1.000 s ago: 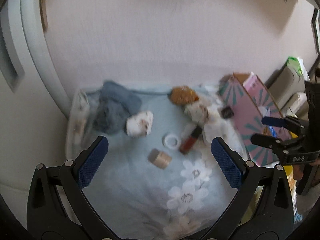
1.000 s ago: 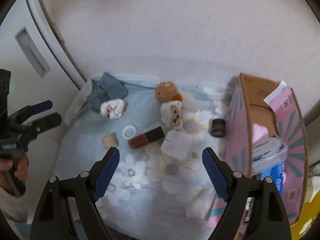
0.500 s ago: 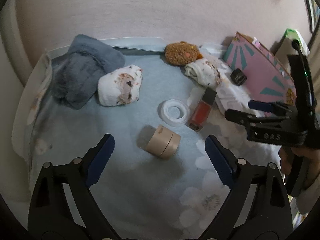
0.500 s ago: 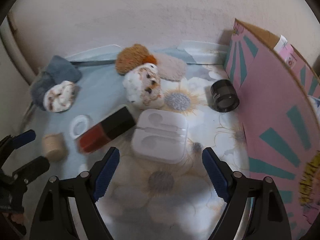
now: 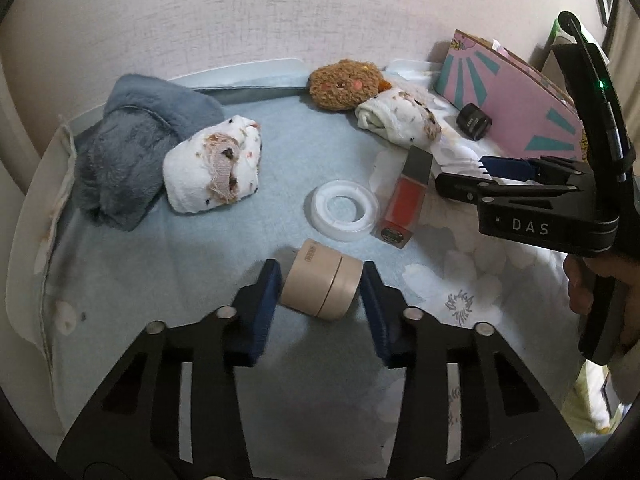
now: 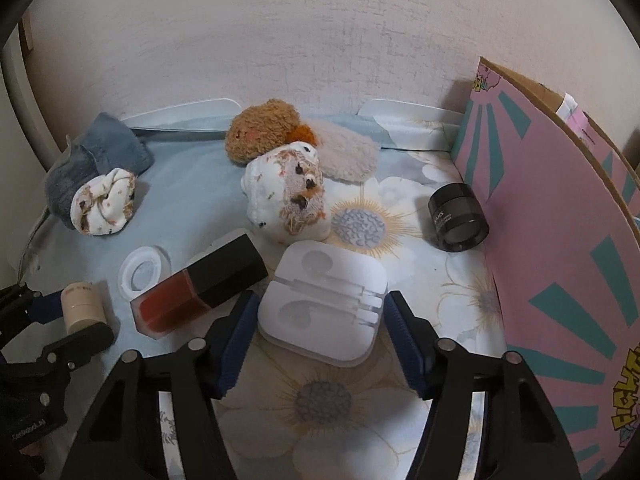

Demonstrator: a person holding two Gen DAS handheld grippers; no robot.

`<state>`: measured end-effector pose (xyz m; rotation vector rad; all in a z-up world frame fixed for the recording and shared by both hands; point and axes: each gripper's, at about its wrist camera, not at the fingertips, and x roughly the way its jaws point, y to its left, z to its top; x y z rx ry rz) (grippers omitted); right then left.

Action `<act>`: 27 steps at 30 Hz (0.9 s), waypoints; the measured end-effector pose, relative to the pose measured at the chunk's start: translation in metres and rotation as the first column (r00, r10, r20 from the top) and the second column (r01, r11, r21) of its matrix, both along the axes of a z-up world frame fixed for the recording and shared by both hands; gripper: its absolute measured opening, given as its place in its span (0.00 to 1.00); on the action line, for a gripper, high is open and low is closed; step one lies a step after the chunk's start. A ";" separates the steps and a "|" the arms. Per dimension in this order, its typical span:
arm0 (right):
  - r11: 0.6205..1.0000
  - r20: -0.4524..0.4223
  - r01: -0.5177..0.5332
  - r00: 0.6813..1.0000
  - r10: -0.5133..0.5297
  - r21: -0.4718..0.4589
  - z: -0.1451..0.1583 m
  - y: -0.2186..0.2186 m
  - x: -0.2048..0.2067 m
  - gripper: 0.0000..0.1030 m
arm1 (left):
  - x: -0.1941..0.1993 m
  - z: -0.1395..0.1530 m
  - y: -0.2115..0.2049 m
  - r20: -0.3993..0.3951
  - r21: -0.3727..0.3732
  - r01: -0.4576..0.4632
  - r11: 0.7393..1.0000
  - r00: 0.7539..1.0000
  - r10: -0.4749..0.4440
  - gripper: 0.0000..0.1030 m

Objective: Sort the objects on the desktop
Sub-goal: 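Grasp the beige cream jar with the left tool while the right tool grasps the white earphone case, then carry the cream jar with the left tool into the box while the right tool drops the earphone case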

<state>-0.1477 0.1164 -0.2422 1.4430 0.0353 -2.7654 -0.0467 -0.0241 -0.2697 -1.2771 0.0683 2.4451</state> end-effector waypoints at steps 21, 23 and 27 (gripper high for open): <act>0.997 0.003 -0.058 0.998 0.059 -0.046 0.046 0.001 0.023 0.55 | 0.005 0.053 -0.007 0.035 0.069 -0.082 0.994 0.996 0.080 0.24; 0.996 0.000 -0.072 0.997 0.072 -0.052 0.053 -0.002 0.024 0.55 | 0.005 0.063 -0.008 0.028 0.073 -0.085 0.994 0.996 0.083 0.24; 0.993 -0.010 -0.096 0.995 0.096 -0.064 0.078 0.001 0.027 0.55 | 0.000 0.086 -0.008 0.012 0.094 -0.094 0.991 0.996 0.094 0.24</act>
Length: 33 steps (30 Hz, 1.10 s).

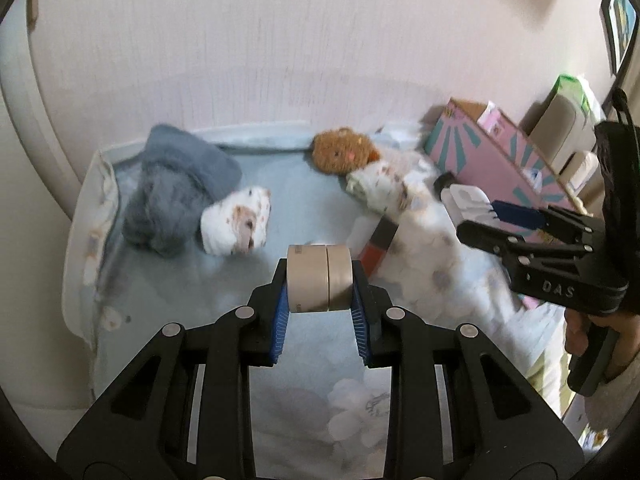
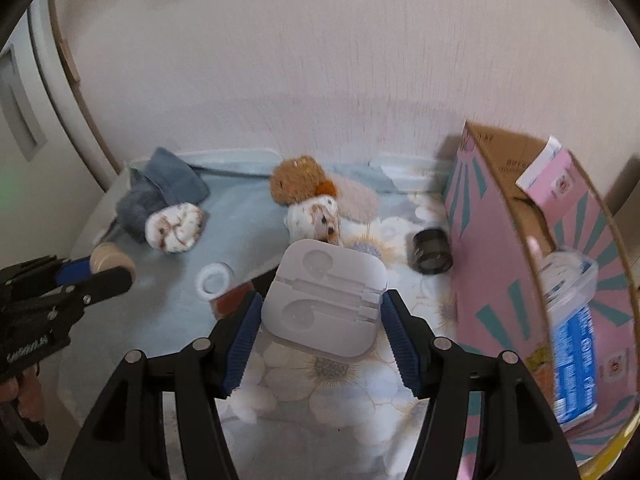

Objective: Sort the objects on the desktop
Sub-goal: 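Carry the cream jar with the left tool into the box while the right tool drops the earphone case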

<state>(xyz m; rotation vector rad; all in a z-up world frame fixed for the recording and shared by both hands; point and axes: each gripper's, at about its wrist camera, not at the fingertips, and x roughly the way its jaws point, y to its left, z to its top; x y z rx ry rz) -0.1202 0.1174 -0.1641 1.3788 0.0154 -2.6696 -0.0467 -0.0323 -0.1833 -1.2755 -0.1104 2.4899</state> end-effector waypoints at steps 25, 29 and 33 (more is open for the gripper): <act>0.994 -0.057 0.102 0.993 -0.104 -0.022 0.101 0.110 0.026 0.55 | -0.060 0.116 0.132 -0.131 0.062 0.225 0.972 0.968 -0.215 0.24; 0.990 -0.041 0.142 0.989 -0.142 -0.001 0.096 0.135 0.037 0.55 | -0.066 0.112 0.165 -0.114 0.076 0.274 0.959 0.957 -0.265 0.24; 0.983 -0.012 0.185 0.983 -0.185 -0.007 0.085 0.160 0.050 0.55 | -0.069 0.104 0.202 -0.093 0.094 0.324 0.941 0.944 -0.316 0.24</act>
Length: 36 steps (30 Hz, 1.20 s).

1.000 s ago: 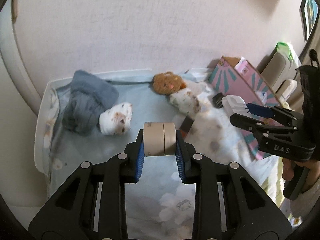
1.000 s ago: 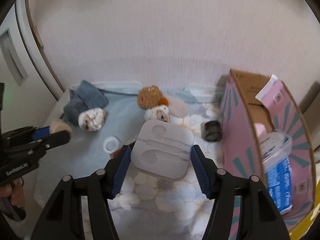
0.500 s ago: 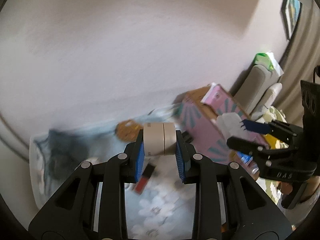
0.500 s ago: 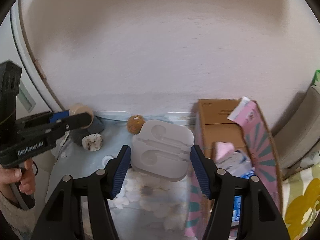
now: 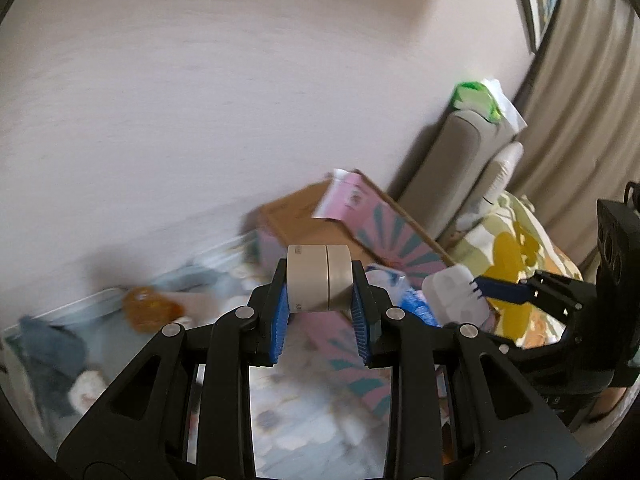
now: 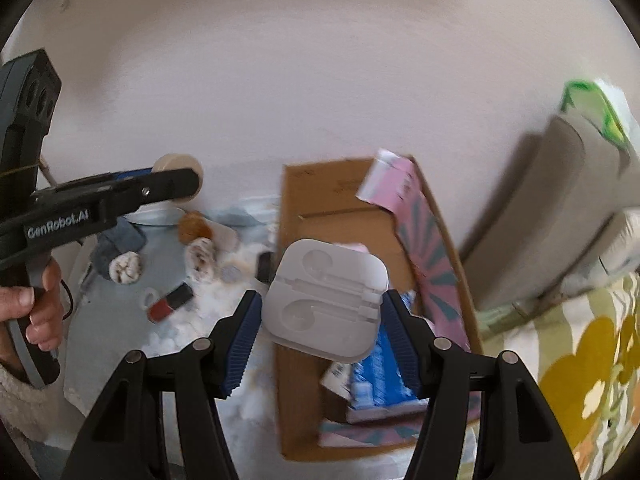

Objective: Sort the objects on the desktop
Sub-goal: 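Carry the cream jar with the left tool into the box while the right tool drops the earphone case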

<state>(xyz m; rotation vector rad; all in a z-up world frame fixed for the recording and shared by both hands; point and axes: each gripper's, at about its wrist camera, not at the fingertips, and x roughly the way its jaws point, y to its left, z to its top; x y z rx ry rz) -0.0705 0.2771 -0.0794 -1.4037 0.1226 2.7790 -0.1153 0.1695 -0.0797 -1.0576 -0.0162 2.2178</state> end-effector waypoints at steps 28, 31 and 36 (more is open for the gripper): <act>0.998 0.141 -0.024 0.990 0.031 -0.052 -0.064 0.049 -0.007 0.58 | -0.039 -0.071 0.123 0.131 -0.114 0.080 0.990 0.989 -0.065 0.26; 1.000 0.150 -0.012 0.989 0.016 -0.028 -0.068 0.047 -0.009 0.75 | -0.043 -0.075 0.125 0.154 -0.148 0.058 0.987 0.987 -0.035 0.59; 0.999 0.126 0.007 0.992 -0.003 -0.031 -0.066 0.046 -0.006 0.75 | -0.042 -0.075 0.119 0.119 -0.131 0.035 0.991 0.993 -0.019 1.00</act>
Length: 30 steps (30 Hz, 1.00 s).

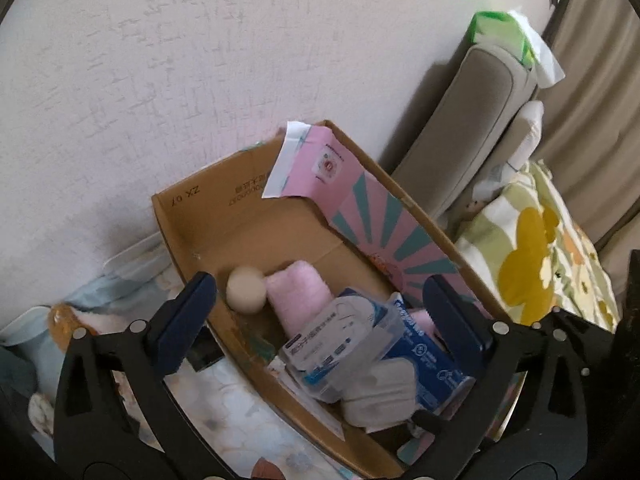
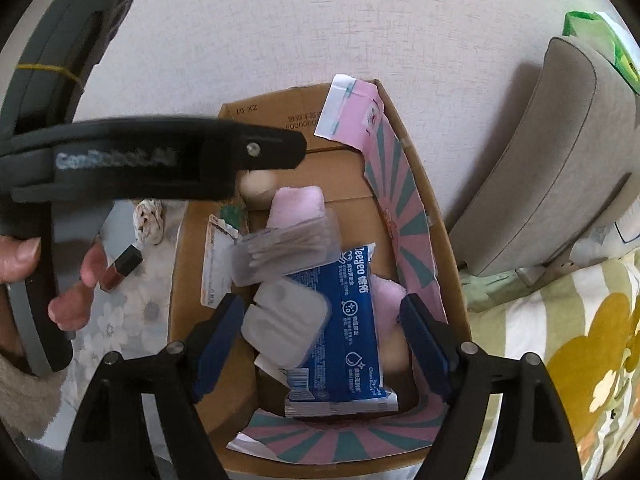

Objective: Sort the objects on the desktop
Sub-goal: 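Carry the cream jar with the left tool into the box while the right tool drops the earphone case, then move both open tools back over the tray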

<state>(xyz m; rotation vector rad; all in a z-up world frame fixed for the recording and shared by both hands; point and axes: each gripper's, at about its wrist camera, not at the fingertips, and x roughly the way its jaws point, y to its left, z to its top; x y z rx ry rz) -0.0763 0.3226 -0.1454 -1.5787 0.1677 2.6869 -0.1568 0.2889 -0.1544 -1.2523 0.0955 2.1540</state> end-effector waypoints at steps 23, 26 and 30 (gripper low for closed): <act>1.000 -0.019 -0.024 1.000 0.024 0.003 0.028 -0.040 0.011 0.75 | 0.036 0.038 -0.087 -0.055 0.008 -0.091 0.996 0.994 0.091 1.00; 0.999 -0.032 -0.044 0.999 0.044 -0.010 0.034 -0.052 0.015 0.75 | 0.045 0.042 -0.114 -0.056 0.010 -0.126 0.992 0.990 0.127 1.00; 0.996 -0.051 -0.084 0.995 0.084 -0.010 0.040 -0.071 0.017 0.75 | 0.057 0.044 -0.157 -0.041 0.025 -0.180 0.983 0.983 0.181 0.99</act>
